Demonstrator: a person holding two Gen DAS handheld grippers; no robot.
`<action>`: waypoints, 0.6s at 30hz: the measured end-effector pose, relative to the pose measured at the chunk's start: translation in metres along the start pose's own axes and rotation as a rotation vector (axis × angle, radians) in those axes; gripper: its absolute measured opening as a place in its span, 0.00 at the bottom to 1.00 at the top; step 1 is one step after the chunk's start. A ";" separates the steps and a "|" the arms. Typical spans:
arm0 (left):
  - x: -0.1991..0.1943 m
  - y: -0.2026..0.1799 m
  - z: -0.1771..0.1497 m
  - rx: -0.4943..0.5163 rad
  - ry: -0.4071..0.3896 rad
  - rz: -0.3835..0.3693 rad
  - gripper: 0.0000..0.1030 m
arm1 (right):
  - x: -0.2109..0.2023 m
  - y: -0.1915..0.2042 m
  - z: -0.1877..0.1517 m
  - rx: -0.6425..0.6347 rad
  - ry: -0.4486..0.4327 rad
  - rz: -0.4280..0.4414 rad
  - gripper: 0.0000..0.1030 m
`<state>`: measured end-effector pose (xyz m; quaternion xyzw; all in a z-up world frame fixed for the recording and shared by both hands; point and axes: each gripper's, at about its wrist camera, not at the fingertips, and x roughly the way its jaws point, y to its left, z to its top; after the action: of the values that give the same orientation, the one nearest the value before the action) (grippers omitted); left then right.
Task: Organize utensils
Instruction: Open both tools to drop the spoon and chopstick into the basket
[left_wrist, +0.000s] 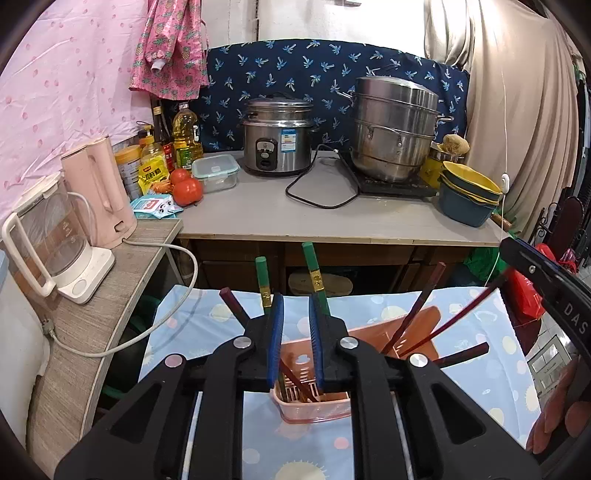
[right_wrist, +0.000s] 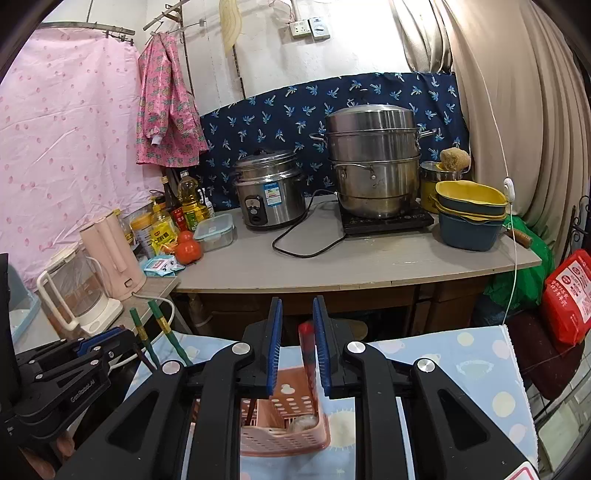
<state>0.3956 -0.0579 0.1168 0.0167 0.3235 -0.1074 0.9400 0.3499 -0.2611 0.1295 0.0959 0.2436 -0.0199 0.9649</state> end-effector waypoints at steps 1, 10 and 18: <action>0.000 0.000 -0.001 -0.002 0.002 -0.001 0.13 | -0.001 0.001 0.000 -0.003 0.001 0.000 0.17; -0.018 0.005 -0.008 -0.013 -0.001 -0.005 0.13 | -0.019 0.005 -0.007 -0.009 0.007 0.001 0.17; -0.046 0.008 -0.022 -0.021 -0.005 -0.006 0.13 | -0.049 0.009 -0.024 -0.009 0.013 0.004 0.17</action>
<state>0.3485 -0.0394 0.1270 0.0057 0.3222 -0.1068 0.9406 0.2963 -0.2479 0.1338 0.0923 0.2496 -0.0161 0.9638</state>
